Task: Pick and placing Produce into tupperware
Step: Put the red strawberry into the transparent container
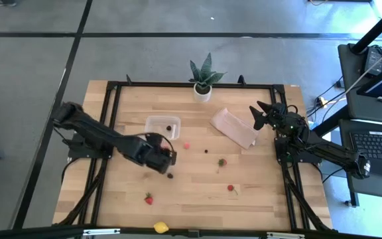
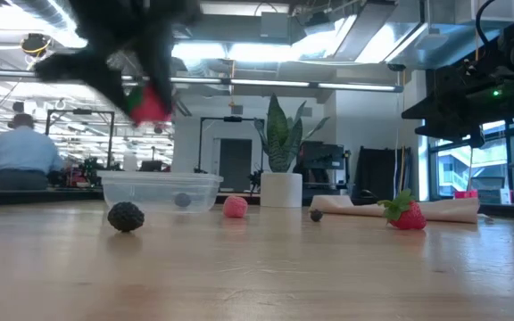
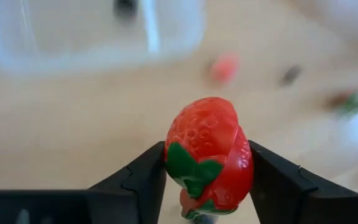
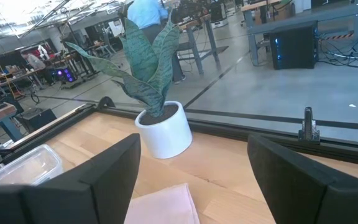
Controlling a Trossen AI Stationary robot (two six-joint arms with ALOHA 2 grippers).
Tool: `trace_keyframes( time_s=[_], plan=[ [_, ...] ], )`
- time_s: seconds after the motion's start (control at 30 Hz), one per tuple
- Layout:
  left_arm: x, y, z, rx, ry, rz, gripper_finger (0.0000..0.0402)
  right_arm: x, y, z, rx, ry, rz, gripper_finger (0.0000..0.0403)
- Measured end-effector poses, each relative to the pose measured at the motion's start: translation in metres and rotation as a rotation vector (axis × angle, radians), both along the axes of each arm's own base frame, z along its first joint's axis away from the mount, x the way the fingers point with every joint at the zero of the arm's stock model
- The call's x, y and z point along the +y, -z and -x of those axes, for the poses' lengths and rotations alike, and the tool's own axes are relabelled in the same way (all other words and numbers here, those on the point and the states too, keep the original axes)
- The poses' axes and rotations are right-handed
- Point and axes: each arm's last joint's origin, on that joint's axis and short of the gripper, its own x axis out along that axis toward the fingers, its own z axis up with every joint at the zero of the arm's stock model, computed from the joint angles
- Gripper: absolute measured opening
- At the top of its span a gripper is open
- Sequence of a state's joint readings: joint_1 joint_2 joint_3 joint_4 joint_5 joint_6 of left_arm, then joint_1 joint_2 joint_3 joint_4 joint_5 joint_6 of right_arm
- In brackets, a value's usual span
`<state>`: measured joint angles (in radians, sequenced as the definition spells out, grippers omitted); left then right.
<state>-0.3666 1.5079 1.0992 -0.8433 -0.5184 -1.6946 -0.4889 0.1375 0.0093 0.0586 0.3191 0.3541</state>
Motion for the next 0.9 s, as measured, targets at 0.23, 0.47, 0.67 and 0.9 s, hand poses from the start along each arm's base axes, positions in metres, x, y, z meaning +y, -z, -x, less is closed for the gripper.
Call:
trace_keyframes(
  time_s=[0.23, 0.47, 0.67, 0.9],
  plan=[
    [0.040, -0.038, 0.013, -0.113, -0.068, -0.242, 0.0184, 0.000, 0.000, 0.000, -0.001, 0.000, -0.001, 0.0297],
    [0.085, -0.030, 0.004, 0.044, -0.052, -0.241, 0.0186, 0.000, 0.000, 0.000, -0.006, 0.000, -0.006, 0.0297],
    [0.110, -0.022, 0.000, 0.116, -0.015, -0.126, 0.0187, 0.000, 0.000, 0.000, -0.007, 0.001, -0.007, 0.0297],
    [0.122, -0.015, -0.003, 0.151, -0.019, -0.077, 0.0189, 0.000, 0.000, 0.000, -0.006, 0.001, -0.006, 0.0297]
  ],
)
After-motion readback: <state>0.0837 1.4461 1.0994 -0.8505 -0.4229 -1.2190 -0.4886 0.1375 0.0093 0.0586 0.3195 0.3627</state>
